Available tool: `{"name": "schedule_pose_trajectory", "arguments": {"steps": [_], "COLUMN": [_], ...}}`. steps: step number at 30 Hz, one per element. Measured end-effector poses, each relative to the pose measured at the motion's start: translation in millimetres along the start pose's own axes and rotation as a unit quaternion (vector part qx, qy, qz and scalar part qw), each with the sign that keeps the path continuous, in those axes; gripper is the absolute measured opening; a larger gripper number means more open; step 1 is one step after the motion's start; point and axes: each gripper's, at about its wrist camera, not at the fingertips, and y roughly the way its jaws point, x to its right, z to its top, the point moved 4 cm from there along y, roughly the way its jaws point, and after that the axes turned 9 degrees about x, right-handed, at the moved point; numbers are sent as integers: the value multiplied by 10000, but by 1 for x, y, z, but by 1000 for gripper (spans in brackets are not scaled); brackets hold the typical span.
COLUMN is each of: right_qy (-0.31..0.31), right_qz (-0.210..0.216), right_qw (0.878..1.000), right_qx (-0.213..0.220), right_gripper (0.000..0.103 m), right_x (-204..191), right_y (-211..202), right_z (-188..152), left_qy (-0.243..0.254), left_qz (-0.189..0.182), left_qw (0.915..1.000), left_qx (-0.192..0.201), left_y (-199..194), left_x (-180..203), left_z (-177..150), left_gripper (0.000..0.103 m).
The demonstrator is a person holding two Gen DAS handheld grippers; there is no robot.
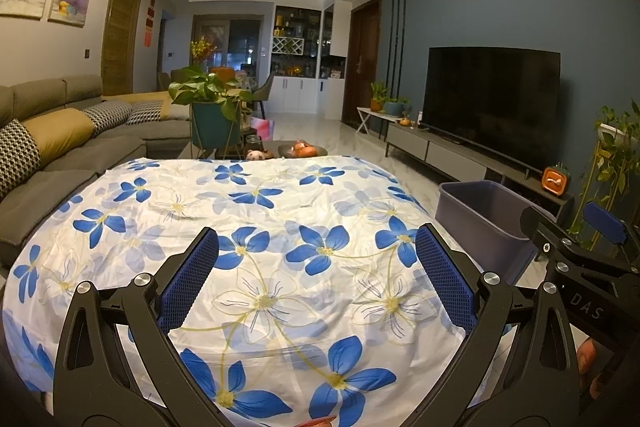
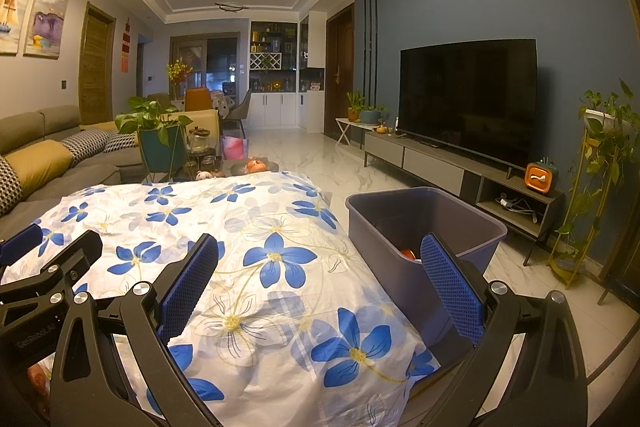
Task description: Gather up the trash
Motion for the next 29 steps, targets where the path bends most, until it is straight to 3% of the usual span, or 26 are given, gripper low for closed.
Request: {"name": "schedule_pose_trajectory", "arguments": {"steps": [7, 12, 18, 23, 29], "right_qy": [13, 25, 47, 54, 81], "right_qz": [2, -13, -10, -15, -17], "right_qw": [10000, 10000, 10000, 10000, 10000], "right_qx": [3, 11, 9, 28, 30], "right_gripper": [97, 97, 97, 97, 97], "right_x": [2, 1, 0, 2, 6], "right_y": [0, 1, 4, 4, 6], "right_z": [1, 2, 4, 4, 5], "left_qy": [25, 139, 117, 121, 50], "left_qz": [-3, 107, 45, 145, 130], "left_qw": [10000, 9998, 9999, 9998, 9999], "left_qx": [29, 93, 102, 72, 84], "left_y": [0, 1, 2, 4, 5], "left_x": [5, 9, 12, 10, 9], "left_z": [2, 2, 2, 1, 1], "left_gripper": [97, 77, 78, 89, 90]}}
